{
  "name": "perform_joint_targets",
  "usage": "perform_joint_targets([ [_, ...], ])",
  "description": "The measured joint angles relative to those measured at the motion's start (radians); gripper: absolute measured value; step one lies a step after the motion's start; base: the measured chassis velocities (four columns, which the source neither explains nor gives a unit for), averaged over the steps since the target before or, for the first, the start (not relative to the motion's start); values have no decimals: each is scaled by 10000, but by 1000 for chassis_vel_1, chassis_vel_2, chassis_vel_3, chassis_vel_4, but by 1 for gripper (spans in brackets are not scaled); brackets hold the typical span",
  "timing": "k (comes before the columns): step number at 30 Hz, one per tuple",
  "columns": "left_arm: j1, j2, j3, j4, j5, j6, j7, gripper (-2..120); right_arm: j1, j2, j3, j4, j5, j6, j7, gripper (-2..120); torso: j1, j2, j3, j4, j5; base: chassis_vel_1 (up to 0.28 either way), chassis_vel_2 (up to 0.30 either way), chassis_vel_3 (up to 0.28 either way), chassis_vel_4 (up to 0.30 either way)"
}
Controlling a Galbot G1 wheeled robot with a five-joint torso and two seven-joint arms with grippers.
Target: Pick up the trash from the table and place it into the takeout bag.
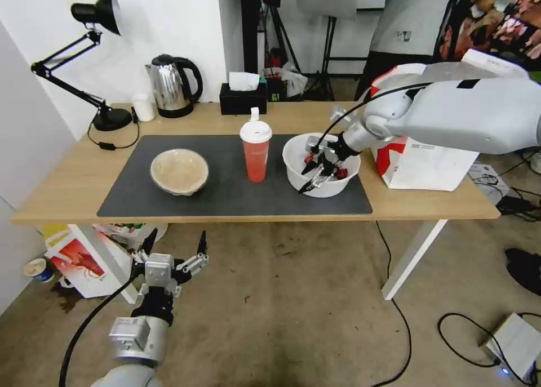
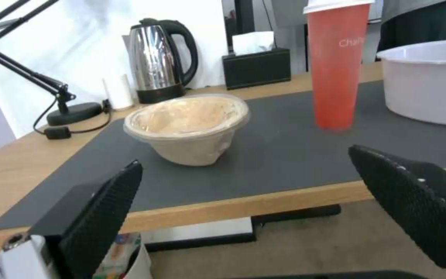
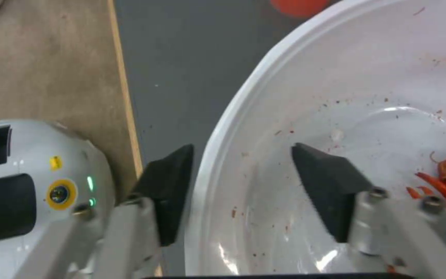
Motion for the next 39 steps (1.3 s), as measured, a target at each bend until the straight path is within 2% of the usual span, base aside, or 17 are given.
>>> perform_joint_targets([
  [1, 0, 0, -1, 0, 0, 0, 0, 100, 1, 17, 15, 0, 5, -1, -2, 46, -1, 0, 0, 0, 0, 0, 0, 0, 0],
  [2, 0, 0, -1, 0, 0, 0, 0, 100, 1, 17, 15, 0, 5, -1, -2, 46, -1, 0, 0, 0, 0, 0, 0, 0, 0],
  [6, 0, 1, 0, 0, 0, 0, 0, 100, 49, 115, 42, 37, 46, -18, -32, 28, 0, 0, 0, 0, 0, 0, 0, 0, 0],
  [7, 0, 1, 0, 0, 0, 0, 0, 100, 49, 115, 42, 37, 46, -18, -32, 28, 0, 0, 0, 0, 0, 0, 0, 0, 0],
  [11, 0, 0, 0, 0, 0, 0, 0, 100, 87, 208, 64, 64, 75, -27, -59, 10, 0, 0, 0, 0, 0, 0, 0, 0, 0],
  [12, 0, 0, 0, 0, 0, 0, 0, 100, 87, 208, 64, 64, 75, -27, -59, 10, 0, 0, 0, 0, 0, 0, 0, 0, 0],
  [14, 0, 0, -1, 0, 0, 0, 0, 100, 117, 222, 67, 65, 82, -27, -63, 2, 0, 0, 0, 1, -1, 0, 0, 0, 0],
  [29, 0, 0, 0, 0, 0, 0, 0, 100, 506, 461, 29, 264, 62, -36, -241, 1, 0, 0, 0, 0, -1, 0, 0, 0, 0],
  [39, 0, 0, 0, 0, 0, 0, 0, 100, 1060, 948, -141, 794, -205, -97, -236, 1, 0, 0, 0, 0, 0, 0, 0, 0, 0],
])
